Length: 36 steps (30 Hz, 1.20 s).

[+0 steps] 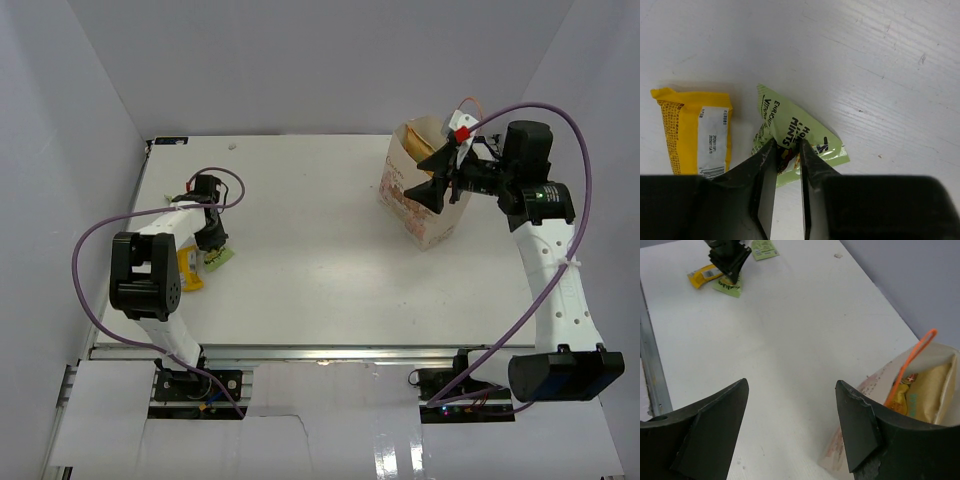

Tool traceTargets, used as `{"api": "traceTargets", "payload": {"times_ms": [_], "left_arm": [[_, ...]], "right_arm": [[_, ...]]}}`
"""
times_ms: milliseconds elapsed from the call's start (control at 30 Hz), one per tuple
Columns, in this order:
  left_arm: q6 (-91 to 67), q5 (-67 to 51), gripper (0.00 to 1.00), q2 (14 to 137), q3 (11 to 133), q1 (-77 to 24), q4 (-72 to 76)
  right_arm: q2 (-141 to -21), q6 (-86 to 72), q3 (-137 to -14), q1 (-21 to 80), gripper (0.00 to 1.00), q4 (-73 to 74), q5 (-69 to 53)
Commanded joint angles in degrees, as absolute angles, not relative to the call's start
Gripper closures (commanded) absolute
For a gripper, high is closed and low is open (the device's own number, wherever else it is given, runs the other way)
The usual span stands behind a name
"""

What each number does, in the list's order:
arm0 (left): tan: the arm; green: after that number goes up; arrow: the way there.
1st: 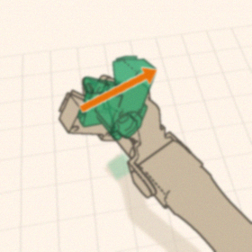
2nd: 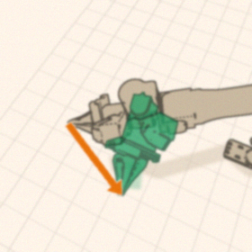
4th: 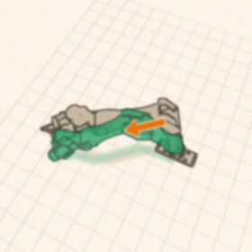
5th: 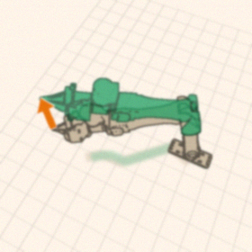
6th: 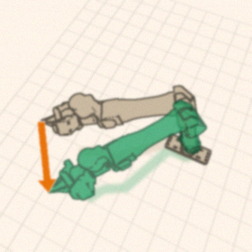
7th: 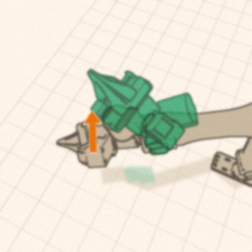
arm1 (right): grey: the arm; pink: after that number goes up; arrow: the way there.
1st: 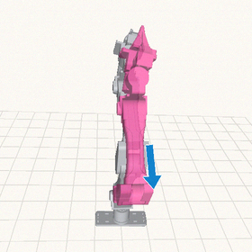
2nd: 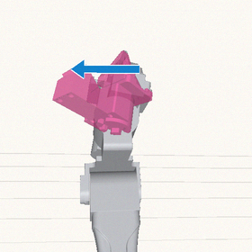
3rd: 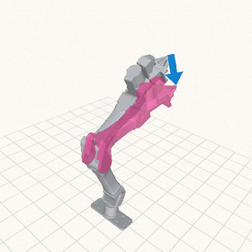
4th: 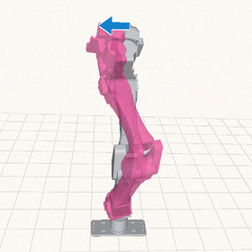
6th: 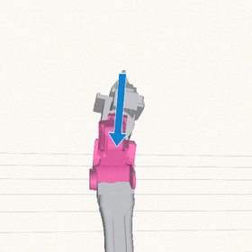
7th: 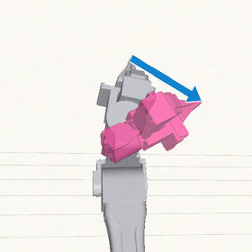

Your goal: Place the snacks into the paper bag

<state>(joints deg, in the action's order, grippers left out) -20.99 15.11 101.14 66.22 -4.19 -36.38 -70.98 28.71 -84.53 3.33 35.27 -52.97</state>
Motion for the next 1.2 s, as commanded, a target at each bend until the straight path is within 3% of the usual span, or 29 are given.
{"api": "traceTargets", "payload": {"times_ms": [0,100,233,433,533,733,833,1167], "left_arm": [[-21.53,11.7,0.69,99.06,65.13,-3.87,-35.69],[-21.45,5.82,0.82,96.0,64.69,-3.87,-34.37],[-23.37,-11.71,0.96,89.68,60.66,-3.95,-28.24],[-28.55,-33.46,0.99,78.41,48.36,-5.8,-12.42],[-32.51,-42.52,0.99,75.16,42.9,-9.03,-3.18],[-37.26,-42.98,1.0,73.21,37.97,-17.13,5.97],[-39.11,-41.75,1.0,72.86,37.79,-18.63,7.73],[-40.52,-41.13,0.99,73.56,41.83,-20.83,7.91]], "right_arm": [[-70.23,29.44,-86.13,6.49,0.24,37.0,-57.3],[-69.88,30.06,-85.26,10.62,0.24,37.7,-56.87],[-69.17,25.42,-79.29,18.0,0.25,33.41,-53.18],[-73.73,17.42,-70.84,29.87,0.25,26.82,-43.78],[-77.77,5.31,-69.53,31.81,0.25,21.02,-38.6],[-84.63,-13.52,-70.4,34.54,0.07,14.42,-37.7],[-86.48,-14.51,-69.96,36.29,0.08,13.88,-36.57],[-91.49,-13.89,-69.69,40.87,0.23,14.76,-32.35]]}}
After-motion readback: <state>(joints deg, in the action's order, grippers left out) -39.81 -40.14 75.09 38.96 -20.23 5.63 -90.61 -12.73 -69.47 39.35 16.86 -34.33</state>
